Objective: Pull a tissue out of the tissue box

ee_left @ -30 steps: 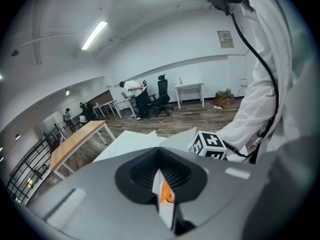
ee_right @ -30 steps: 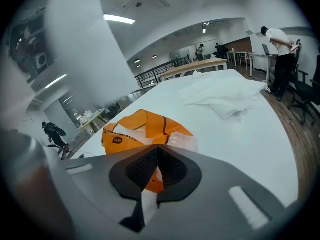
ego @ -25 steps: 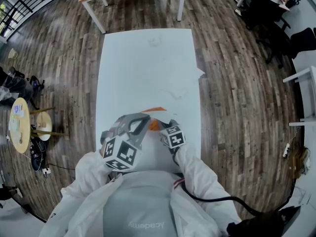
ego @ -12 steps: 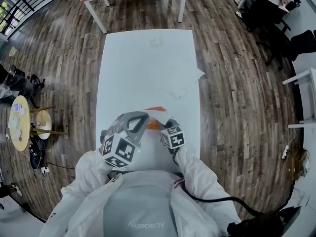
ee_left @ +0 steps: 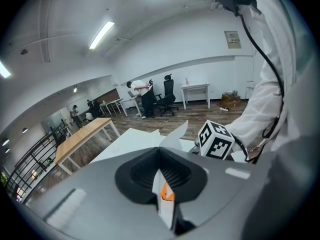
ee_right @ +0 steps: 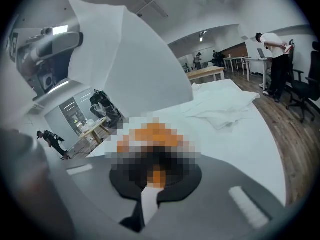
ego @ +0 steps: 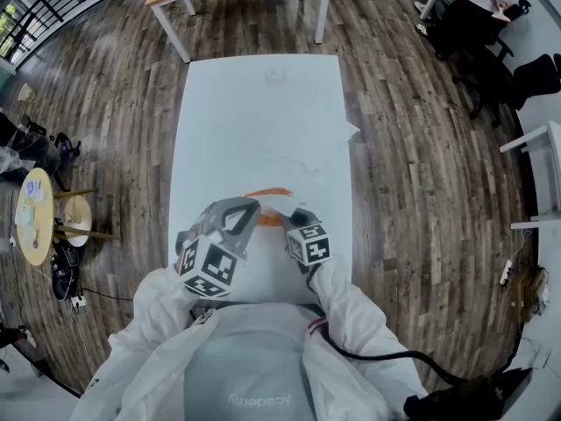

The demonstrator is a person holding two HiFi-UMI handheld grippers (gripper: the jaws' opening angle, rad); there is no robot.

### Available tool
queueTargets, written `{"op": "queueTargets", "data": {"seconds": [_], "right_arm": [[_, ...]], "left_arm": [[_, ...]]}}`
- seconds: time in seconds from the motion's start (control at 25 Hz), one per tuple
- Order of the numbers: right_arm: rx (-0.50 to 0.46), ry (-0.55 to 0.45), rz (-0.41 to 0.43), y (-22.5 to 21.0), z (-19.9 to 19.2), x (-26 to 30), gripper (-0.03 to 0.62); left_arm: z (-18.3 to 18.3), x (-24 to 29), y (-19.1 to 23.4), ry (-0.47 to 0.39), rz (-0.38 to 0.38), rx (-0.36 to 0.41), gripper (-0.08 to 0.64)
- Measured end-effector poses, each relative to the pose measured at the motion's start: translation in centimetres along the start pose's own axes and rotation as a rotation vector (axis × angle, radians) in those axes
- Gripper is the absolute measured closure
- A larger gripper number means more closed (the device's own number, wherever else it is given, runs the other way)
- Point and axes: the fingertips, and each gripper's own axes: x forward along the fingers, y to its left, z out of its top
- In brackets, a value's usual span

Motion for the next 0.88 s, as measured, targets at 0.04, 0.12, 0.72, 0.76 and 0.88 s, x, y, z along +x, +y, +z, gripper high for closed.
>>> {"op": "queueTargets", "data": {"seconds": [0.04, 0.12, 0.72, 0.76, 0.88], "right_arm": [[0.000, -0.005, 0.000, 0.0, 0.1, -0.2, 0.591], [-0.001, -0.015, 0.002, 0.1, 0.1, -0.5, 0.591], [-0.048, -0.099, 0.008, 0.0, 1.5, -5.0, 0.591], [-0.050, -0.102, 0.006, -0.1, 1.5, -5.4, 0.591], [-0.043, -0.119, 0.005, 0.0, 1.4, -6.8, 0.591]], "left_arm": [[-0.1, -0.1, -0.1, 0.001, 0.006, -0.001, 0.558], [-0.3, -0.4, -0.1, 0.005, 0.019, -0.006, 0.558], [-1.2, -2.7, 0.5, -0.010, 0.193, -0.116, 0.558], [-1.3, -2.9, 0.5, -0.011, 0.204, -0.123, 0.558], [-1.8, -3.5, 0.3, -0.013, 0.229, -0.142, 0.558]]}}
